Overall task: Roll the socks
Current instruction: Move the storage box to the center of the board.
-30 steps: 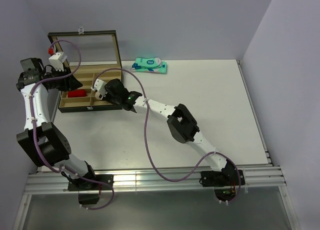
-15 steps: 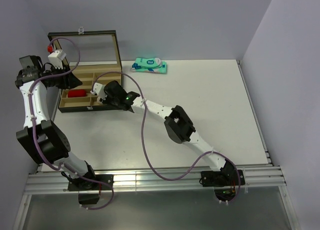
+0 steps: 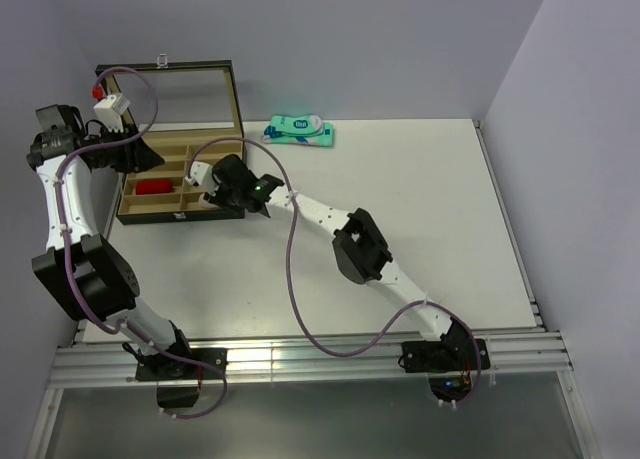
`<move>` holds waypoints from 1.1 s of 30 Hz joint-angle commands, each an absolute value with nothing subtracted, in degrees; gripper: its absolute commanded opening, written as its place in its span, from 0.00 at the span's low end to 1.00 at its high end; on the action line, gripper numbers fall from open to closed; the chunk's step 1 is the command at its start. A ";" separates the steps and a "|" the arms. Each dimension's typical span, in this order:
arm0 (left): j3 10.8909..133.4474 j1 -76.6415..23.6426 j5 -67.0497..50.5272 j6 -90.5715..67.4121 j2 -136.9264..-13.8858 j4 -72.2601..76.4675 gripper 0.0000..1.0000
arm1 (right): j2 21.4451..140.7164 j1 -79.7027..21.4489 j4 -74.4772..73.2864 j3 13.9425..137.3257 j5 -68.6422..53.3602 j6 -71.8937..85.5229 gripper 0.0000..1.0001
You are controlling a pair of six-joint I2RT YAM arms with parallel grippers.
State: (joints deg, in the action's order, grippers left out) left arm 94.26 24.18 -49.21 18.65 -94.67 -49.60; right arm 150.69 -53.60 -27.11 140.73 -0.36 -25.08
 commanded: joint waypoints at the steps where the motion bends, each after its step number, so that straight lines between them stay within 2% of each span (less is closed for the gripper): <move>1: 96.86 24.08 -51.33 17.75 -95.10 -50.19 0.40 | 151.44 -52.65 -32.69 143.00 -3.25 -23.73 0.00; 27: 96.42 21.88 -49.92 15.91 -94.57 -49.57 0.41 | 155.12 -51.42 -49.56 145.28 -11.69 -22.59 0.00; 33: 96.77 21.53 -49.75 16.00 -94.83 -49.75 0.41 | 152.58 -50.63 -51.94 140.98 -15.11 -20.39 0.00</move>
